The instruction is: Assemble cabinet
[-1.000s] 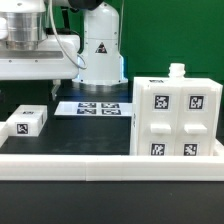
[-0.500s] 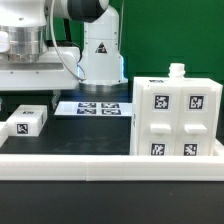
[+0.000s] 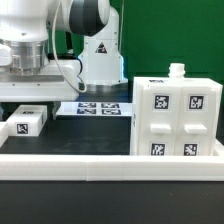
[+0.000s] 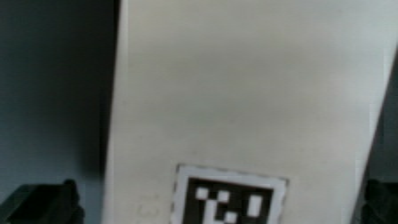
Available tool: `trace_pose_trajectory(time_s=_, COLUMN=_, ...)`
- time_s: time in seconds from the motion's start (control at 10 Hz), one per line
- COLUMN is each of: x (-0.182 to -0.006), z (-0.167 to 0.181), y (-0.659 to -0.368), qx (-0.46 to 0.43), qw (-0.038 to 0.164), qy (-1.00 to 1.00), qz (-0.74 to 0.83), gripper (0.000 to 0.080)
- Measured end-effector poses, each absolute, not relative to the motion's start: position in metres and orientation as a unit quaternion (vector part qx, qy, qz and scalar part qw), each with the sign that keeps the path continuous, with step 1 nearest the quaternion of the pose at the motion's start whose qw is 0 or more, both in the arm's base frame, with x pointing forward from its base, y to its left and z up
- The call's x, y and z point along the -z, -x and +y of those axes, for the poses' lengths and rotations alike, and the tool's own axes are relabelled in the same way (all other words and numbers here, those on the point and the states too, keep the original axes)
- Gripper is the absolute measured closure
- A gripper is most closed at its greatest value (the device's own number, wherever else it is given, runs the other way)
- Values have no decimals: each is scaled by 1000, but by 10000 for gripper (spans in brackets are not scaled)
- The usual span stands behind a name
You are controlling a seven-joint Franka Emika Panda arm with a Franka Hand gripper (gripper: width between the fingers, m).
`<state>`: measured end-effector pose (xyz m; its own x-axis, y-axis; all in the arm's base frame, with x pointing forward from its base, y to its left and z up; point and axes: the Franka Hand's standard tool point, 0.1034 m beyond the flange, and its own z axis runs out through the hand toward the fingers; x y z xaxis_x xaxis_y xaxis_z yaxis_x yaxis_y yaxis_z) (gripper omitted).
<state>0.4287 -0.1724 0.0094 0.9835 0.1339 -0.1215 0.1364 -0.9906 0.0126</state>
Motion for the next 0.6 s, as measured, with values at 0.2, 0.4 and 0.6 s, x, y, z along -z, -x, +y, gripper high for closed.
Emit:
trace_pose_trajectory(time_s=0.2, x=-9, z=-170, y=-430, qx=59, qw=11, qy=-996, qz=73, gripper=2)
trace_pose_trajectory(time_s=0.4, x=-9, z=-171, y=-431, qx=58, qw=12, qy=-996, qz=74, gripper=241)
trace_pose_trajectory(time_s=0.6, x=-9, z=-171, y=-431, qx=58, qw=12, qy=-996, qz=74, gripper=239)
